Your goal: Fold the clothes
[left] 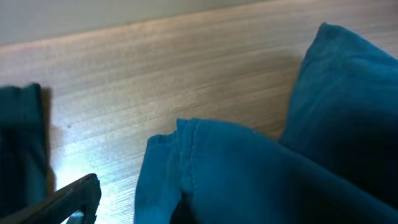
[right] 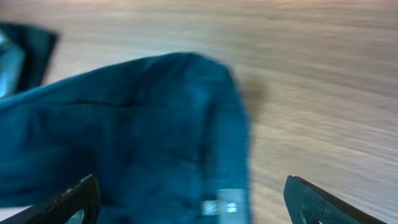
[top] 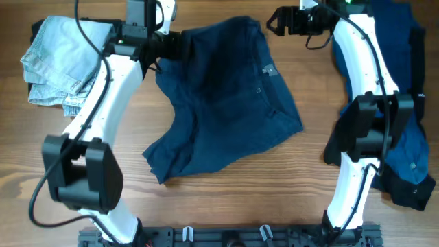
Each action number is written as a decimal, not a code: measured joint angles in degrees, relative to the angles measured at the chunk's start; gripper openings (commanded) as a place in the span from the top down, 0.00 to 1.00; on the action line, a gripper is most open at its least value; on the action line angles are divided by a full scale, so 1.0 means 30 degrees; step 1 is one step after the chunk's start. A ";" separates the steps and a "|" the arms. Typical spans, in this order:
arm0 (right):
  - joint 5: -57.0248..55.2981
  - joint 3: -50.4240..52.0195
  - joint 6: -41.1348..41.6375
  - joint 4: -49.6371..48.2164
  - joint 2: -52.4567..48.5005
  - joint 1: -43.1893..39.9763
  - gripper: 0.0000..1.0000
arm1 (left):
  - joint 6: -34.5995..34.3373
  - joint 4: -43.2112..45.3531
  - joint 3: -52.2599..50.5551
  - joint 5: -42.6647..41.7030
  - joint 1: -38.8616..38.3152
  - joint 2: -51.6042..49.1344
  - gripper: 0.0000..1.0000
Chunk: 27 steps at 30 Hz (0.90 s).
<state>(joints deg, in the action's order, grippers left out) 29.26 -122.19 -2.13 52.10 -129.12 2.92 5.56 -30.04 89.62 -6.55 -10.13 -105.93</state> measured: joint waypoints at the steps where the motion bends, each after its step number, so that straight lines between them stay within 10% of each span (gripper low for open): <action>1: 0.0787 0.0000 -0.0204 0.0321 0.0000 0.0044 0.10 | 0.0073 -0.0015 0.0000 -0.0051 0.0000 0.0160 0.00; 11: 0.8459 0.0000 -0.0743 0.2514 0.0000 0.1479 0.15 | 0.0627 -0.0969 0.0000 -0.0029 0.0000 0.0415 0.00; 27: 0.4189 0.0000 0.2310 -0.1559 0.0000 0.6390 0.15 | 0.0780 -0.2011 0.0000 0.0153 0.0000 0.0415 0.00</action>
<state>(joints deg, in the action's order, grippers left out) 41.82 -122.19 4.80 47.42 -129.12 22.09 7.90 -36.07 89.62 -6.09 -10.13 -104.68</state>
